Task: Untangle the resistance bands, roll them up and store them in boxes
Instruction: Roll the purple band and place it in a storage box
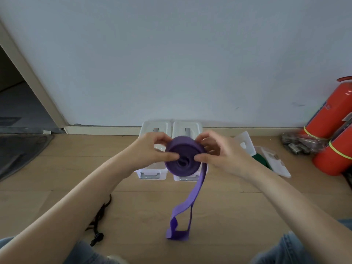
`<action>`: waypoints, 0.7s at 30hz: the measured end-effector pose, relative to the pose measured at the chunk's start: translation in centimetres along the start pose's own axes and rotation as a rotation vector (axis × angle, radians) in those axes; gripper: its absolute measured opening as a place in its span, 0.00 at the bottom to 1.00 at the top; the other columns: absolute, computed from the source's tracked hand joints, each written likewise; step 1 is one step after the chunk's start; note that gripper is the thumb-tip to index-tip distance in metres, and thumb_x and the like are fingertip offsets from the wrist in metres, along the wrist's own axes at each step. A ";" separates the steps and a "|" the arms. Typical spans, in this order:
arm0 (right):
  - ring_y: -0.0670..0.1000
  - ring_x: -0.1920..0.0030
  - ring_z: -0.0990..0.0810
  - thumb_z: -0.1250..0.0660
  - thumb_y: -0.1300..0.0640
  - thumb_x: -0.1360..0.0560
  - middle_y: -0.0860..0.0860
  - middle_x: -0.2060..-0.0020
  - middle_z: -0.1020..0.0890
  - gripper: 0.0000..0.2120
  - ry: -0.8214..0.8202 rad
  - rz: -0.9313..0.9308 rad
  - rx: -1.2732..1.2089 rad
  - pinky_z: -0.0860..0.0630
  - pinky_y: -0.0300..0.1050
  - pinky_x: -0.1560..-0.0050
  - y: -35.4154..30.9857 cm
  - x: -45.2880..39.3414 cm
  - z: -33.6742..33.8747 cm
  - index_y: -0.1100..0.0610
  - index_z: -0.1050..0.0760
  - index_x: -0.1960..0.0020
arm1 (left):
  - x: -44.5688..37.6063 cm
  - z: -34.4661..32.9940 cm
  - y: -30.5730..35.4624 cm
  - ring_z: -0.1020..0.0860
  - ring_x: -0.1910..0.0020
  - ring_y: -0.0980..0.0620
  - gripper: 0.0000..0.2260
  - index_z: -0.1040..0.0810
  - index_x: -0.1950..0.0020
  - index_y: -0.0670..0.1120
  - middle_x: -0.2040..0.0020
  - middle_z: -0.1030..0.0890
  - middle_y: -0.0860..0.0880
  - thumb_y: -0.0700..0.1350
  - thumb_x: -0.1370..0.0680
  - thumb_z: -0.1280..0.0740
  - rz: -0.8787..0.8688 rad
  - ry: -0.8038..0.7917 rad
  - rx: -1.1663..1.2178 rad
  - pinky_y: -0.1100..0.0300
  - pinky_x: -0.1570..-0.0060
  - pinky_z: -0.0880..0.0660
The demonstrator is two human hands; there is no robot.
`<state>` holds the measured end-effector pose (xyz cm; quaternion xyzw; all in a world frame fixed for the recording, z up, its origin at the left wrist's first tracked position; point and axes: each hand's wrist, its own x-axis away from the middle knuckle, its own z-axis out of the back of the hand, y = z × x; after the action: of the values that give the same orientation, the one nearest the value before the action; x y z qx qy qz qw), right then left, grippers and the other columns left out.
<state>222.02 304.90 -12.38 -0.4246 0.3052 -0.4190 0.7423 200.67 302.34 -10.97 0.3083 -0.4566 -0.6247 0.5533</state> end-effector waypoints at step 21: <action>0.50 0.60 0.20 0.27 0.63 0.32 0.53 0.61 0.18 0.15 0.187 -0.039 -0.415 0.23 0.47 0.53 -0.7 0.6 -0.9 0.56 0.32 0.54 | 0.0 -1.0 -0.3 0.20 0.46 0.57 0.14 0.20 0.45 0.48 0.49 0.16 0.53 0.47 0.30 0.29 0.019 0.061 0.405 0.62 0.45 0.26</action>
<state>221.31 303.83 -12.26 -0.5333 0.4442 -0.3989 0.5993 201.44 302.14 -11.63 0.4279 -0.5586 -0.5053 0.4995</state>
